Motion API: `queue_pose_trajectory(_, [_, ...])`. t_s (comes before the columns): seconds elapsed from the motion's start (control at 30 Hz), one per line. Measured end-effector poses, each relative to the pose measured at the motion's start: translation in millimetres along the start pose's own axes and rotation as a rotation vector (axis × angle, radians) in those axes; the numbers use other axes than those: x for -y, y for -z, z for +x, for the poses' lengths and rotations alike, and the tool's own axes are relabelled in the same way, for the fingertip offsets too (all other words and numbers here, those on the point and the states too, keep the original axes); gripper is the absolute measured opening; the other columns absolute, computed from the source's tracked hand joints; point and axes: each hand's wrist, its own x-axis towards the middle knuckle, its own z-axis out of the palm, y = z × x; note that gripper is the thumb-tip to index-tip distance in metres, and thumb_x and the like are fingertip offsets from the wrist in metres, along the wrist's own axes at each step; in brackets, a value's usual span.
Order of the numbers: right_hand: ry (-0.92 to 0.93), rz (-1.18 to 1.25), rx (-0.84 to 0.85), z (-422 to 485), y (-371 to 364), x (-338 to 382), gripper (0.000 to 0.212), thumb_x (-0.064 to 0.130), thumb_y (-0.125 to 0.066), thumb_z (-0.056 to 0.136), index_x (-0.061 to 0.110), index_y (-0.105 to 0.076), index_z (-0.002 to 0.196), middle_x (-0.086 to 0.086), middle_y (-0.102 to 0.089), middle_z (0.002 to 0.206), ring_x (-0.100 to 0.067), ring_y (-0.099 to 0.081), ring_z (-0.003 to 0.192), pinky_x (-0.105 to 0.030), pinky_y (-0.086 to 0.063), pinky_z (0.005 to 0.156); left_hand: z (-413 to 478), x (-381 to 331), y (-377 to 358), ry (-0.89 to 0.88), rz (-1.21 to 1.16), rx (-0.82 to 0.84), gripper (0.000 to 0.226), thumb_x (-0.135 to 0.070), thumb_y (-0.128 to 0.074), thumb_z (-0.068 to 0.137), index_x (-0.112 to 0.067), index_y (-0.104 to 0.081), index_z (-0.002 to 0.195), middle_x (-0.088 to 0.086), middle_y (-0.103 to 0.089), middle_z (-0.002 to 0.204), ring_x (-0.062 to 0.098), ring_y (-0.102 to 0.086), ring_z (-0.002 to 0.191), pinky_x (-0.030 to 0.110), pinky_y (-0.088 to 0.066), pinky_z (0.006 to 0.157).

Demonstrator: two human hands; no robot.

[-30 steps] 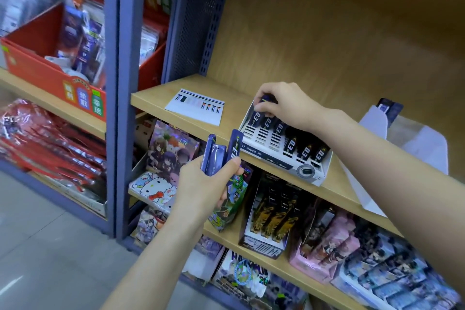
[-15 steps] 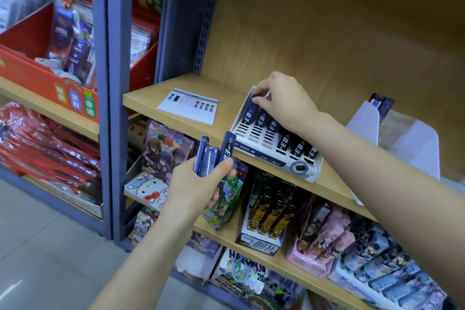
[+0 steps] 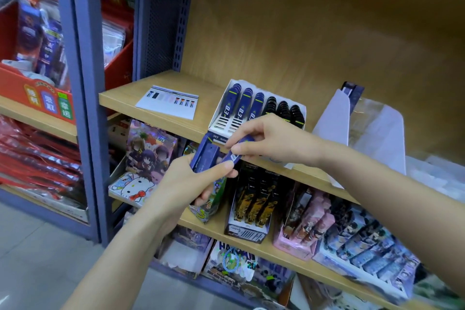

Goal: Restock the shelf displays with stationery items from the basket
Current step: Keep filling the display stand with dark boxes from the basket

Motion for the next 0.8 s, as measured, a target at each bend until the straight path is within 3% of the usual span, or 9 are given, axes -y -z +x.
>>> queue_pose_trajectory(0.13, [-0.036,0.121,-0.087,-16,-1,-9,0.002,0.011,-0.066,0.086,0.012,-0.068,0.087,0.000,-0.065,0.071,0.001,-0.059,0.059,-0.012,-0.050,0.062,0,-1,1,-0.064,-0.053,-0.055,0.016,-0.024,-0.070,0.083,-0.017,-0.074,0.069,0.006,-0.038,0.048,0.012,-0.029,0.040,0.019,-0.027,0.039])
queue_pose_trajectory(0.3, [-0.098,-0.005,0.022,-30,-19,-10,0.014,0.020,-0.074,0.080,0.021,-0.060,0.082,0.009,-0.062,0.069,0.001,-0.054,0.059,-0.011,-0.042,0.060,1,3,-2,-0.130,0.035,-0.135,0.027,-0.021,-0.072,0.082,-0.013,-0.052,0.065,0.001,-0.038,0.041,0.012,-0.031,0.037,0.019,-0.029,0.037])
queue_pose_trajectory(0.47, [-0.114,-0.180,0.100,-32,-35,-3,0.032,0.016,-0.072,0.083,0.019,-0.046,0.101,0.011,-0.058,0.072,0.002,-0.054,0.058,-0.011,-0.040,0.057,1,4,-2,-0.114,0.050,-0.110,0.013,-0.020,-0.067,0.086,-0.009,-0.062,0.084,-0.002,-0.039,0.041,0.009,-0.033,0.036,0.017,-0.029,0.037])
queue_pose_trajectory(0.53, [-0.115,-0.155,-0.010,-28,-29,1,0.035,0.013,-0.069,0.084,0.018,-0.042,0.106,0.006,-0.060,0.074,-0.004,-0.060,0.058,-0.018,-0.045,0.060,2,5,0,-0.093,0.021,-0.129,0.021,-0.025,-0.065,0.087,-0.005,-0.061,0.086,-0.002,-0.038,0.042,0.009,-0.032,0.037,0.017,-0.030,0.037])
queue_pose_trajectory(0.63, [-0.103,0.042,-0.321,-17,-10,7,0.035,0.007,-0.064,0.087,0.020,-0.037,0.107,-0.006,-0.065,0.077,-0.015,-0.065,0.057,-0.027,-0.055,0.064,2,6,4,-0.059,0.011,-0.147,0.036,-0.036,-0.057,0.089,0.000,-0.059,0.090,0.002,-0.042,0.047,0.011,-0.033,0.037,0.016,-0.032,0.039])
queue_pose_trajectory(0.73, [-0.079,0.207,-0.547,2,16,5,0.018,0.007,-0.052,0.094,0.018,-0.040,0.100,-0.004,-0.059,0.074,-0.014,-0.065,0.058,-0.028,-0.056,0.063,4,7,4,0.003,-0.061,-0.142,0.038,-0.041,-0.047,0.094,-0.005,-0.058,0.091,0.003,-0.050,0.057,0.011,-0.034,0.038,0.017,-0.032,0.039])
queue_pose_trajectory(0.8, [-0.097,0.106,-0.629,16,30,-1,0.007,0.015,-0.047,0.097,0.019,-0.047,0.091,-0.003,-0.061,0.079,-0.009,-0.065,0.061,-0.025,-0.056,0.066,7,7,4,0.071,-0.140,-0.137,0.035,-0.039,-0.045,0.097,-0.006,-0.056,0.091,-0.001,-0.051,0.053,0.011,-0.036,0.037,0.017,-0.032,0.037])
